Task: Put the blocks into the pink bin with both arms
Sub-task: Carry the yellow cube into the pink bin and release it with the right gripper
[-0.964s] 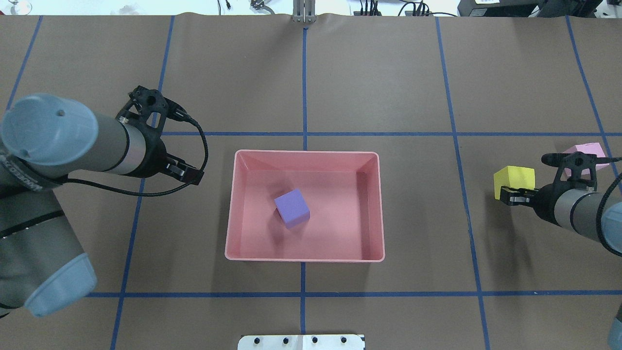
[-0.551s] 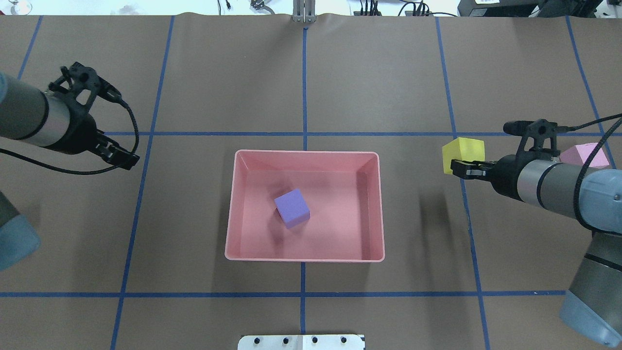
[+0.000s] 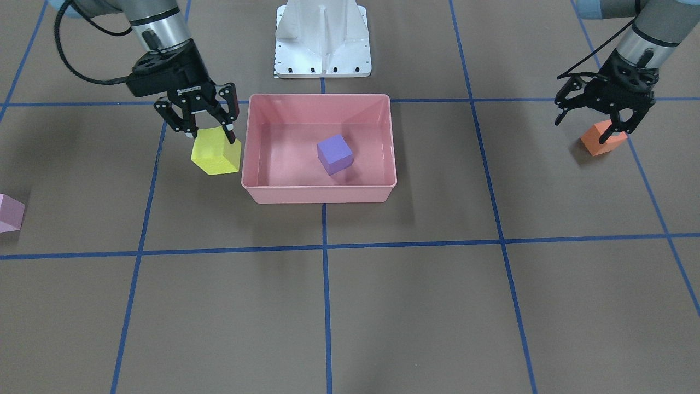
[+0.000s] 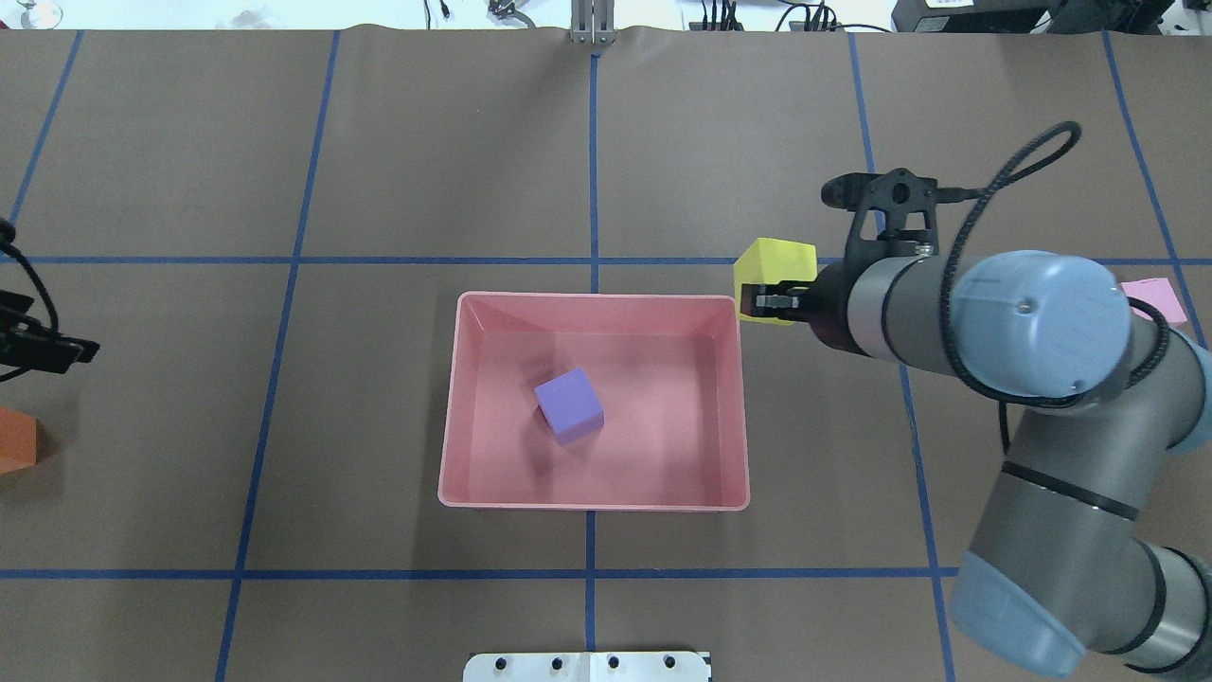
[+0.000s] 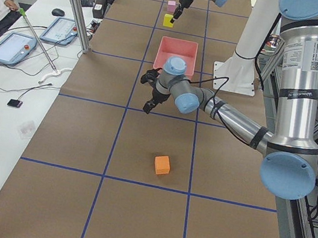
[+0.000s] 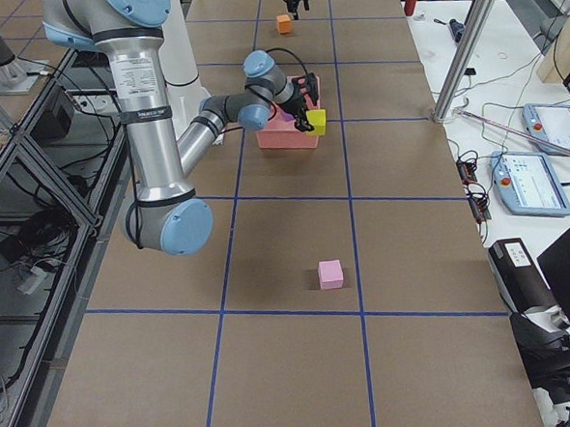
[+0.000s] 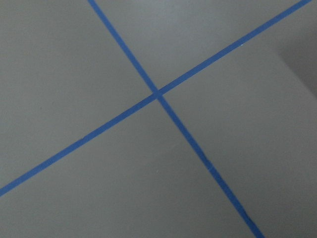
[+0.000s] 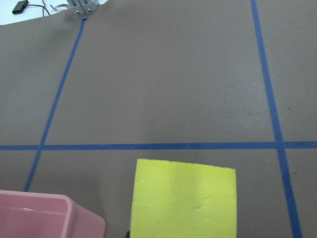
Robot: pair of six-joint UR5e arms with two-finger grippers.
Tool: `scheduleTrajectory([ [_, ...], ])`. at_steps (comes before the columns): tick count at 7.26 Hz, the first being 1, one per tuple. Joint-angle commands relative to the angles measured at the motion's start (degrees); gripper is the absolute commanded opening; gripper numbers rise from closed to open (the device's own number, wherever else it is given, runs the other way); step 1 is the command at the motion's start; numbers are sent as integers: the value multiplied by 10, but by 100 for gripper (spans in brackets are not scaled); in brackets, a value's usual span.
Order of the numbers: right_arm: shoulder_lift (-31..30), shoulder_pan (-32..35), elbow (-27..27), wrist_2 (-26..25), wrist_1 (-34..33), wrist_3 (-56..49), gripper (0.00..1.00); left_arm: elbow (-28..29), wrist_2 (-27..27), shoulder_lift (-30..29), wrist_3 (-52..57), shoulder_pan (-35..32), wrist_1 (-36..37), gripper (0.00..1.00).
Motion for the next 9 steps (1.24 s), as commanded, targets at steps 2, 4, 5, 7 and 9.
scheduleTrajectory([
  [2, 123, -113, -32, -114, -147, 80, 99, 12, -20, 101, 6, -52, -38, 100],
  [4, 154, -134, -48, -139, -203, 107, 100, 79, -21, 144, -102, -55, -195, 100],
  [5, 158, -117, -40, -134, -235, 92, 100, 118, -21, 150, -199, -55, -263, 100],
  [7, 153, -31, -27, -34, -233, 7, 100, 143, -3, 173, -282, -54, -307, 100],
  [9, 129, 39, -12, 41, -229, -100, 100, 145, 5, 172, -366, -46, -307, 100],
])
